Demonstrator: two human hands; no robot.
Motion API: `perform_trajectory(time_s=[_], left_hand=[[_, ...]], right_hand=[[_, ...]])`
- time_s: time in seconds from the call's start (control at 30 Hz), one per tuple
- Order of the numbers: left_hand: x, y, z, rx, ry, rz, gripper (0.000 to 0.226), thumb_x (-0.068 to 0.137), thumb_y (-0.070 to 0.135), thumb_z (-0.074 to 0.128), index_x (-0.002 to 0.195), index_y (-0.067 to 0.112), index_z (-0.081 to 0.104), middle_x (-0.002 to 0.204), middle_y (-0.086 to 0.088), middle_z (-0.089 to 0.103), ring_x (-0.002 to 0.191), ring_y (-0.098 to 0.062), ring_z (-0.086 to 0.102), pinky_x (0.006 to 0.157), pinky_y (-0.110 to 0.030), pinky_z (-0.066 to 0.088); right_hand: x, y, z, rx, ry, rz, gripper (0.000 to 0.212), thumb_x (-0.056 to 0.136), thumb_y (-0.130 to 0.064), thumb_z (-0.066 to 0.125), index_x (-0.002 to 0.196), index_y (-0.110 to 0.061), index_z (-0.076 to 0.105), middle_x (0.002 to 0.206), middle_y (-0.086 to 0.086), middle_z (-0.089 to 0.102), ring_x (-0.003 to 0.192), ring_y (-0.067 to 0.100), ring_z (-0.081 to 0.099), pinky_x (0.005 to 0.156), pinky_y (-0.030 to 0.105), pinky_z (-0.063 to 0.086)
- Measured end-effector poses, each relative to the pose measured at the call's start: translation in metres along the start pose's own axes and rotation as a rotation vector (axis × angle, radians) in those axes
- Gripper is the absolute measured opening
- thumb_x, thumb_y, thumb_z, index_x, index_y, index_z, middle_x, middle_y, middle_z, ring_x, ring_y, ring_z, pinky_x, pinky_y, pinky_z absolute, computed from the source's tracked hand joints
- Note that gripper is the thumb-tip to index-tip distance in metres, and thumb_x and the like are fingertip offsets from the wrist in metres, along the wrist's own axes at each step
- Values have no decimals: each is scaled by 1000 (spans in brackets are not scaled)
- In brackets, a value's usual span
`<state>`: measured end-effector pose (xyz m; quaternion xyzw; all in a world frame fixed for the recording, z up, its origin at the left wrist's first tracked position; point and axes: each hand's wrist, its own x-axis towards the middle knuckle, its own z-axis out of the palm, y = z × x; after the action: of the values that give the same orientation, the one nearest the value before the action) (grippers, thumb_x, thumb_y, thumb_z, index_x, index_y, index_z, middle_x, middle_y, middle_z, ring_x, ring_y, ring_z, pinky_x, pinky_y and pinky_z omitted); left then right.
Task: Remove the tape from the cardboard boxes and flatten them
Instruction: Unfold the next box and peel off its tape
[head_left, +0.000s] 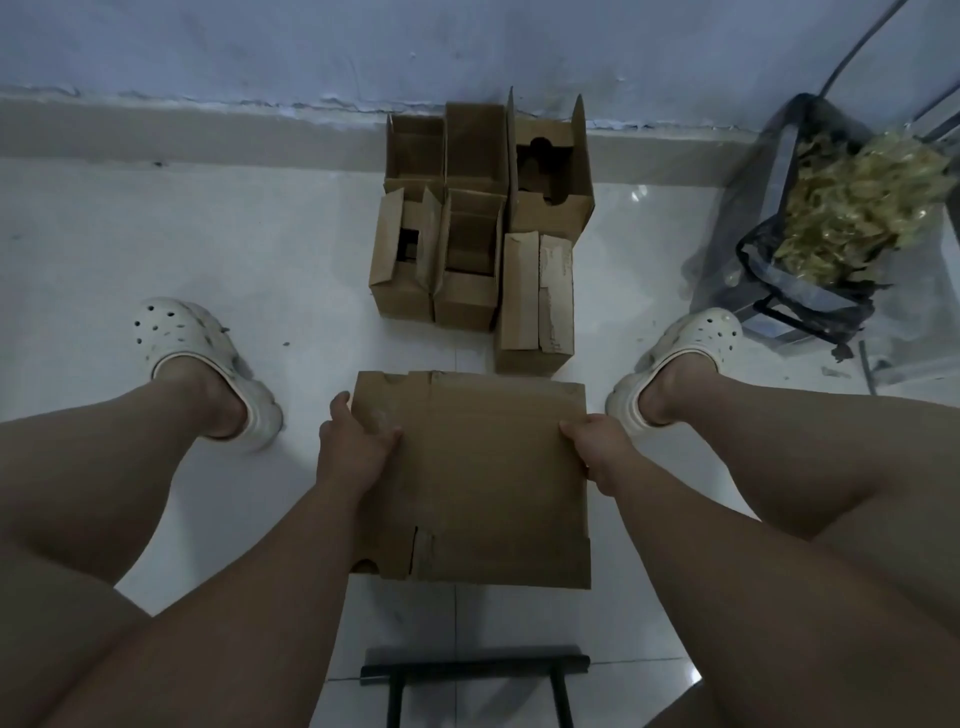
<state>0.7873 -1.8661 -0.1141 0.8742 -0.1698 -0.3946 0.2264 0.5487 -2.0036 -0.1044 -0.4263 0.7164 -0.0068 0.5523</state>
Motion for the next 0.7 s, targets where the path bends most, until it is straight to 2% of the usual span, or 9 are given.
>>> perform_trajectory(time_s=[0.07, 0.13, 0.23, 0.33, 0.4, 0.5, 0.6, 0.7], left_hand=[[2, -1, 6, 8, -32, -1, 95, 78, 37, 74, 149, 22, 14, 145, -20, 33, 127, -38, 41, 100, -47, 39], [7, 0, 11, 23, -66, 13, 97, 76, 39, 76, 149, 25, 13, 144, -19, 31, 126, -38, 40, 100, -47, 40], [20, 6, 15, 82, -85, 70, 97, 76, 41, 76, 148, 28, 12, 143, -16, 26, 123, -37, 42, 99, -45, 40], [32, 11, 19, 153, -93, 121, 97, 75, 41, 76, 147, 33, 12, 148, -7, 9, 116, -37, 50, 98, -42, 43], [33, 13, 27, 258, -65, 174, 95, 75, 39, 77, 146, 32, 13, 151, -1, 0, 112, -38, 53, 95, -44, 48], [22, 13, 50, 541, -46, 307, 83, 83, 28, 67, 147, 21, 15, 152, -10, 2, 121, -38, 42, 94, -46, 46], [9, 6, 76, 784, -120, 400, 64, 87, 20, 57, 143, 24, 25, 152, -13, 5, 133, -36, 24, 105, -45, 35], [-3, -3, 94, 848, -281, 355, 54, 88, 18, 52, 137, 26, 29, 152, -12, 4, 135, -39, 13, 111, -53, 21]], right_hand=[[5, 4, 2, -42, 21, 14, 15, 93, -20, 59, 102, -9, 57, 108, 17, 62, 97, 31, 59, 85, 40, 52], [11, 4, 4, -63, 61, 8, 18, 92, -18, 60, 106, -12, 52, 112, 15, 61, 103, 32, 59, 93, 45, 52], [23, -2, 6, -88, 110, 12, 46, 89, -14, 59, 133, -9, 45, 121, 14, 59, 108, 32, 59, 96, 47, 50], [37, -5, 11, -77, 87, 48, 61, 87, -11, 61, 142, -10, 35, 123, 13, 57, 108, 31, 58, 95, 46, 51], [46, -4, 14, -53, 92, 74, 67, 89, -12, 62, 147, -13, 27, 117, 10, 52, 106, 29, 56, 92, 41, 51], [61, -4, 18, -1, 219, 8, 58, 93, -15, 59, 143, -13, 31, 113, 12, 54, 95, 27, 55, 78, 37, 47], [67, -16, 29, 54, 403, -102, 37, 97, -27, 54, 127, -10, 41, 108, 16, 56, 92, 32, 58, 70, 34, 41], [67, -32, 42, 59, 533, -231, 33, 99, -26, 48, 128, -12, 42, 127, 20, 47, 100, 29, 51, 75, 30, 33]])
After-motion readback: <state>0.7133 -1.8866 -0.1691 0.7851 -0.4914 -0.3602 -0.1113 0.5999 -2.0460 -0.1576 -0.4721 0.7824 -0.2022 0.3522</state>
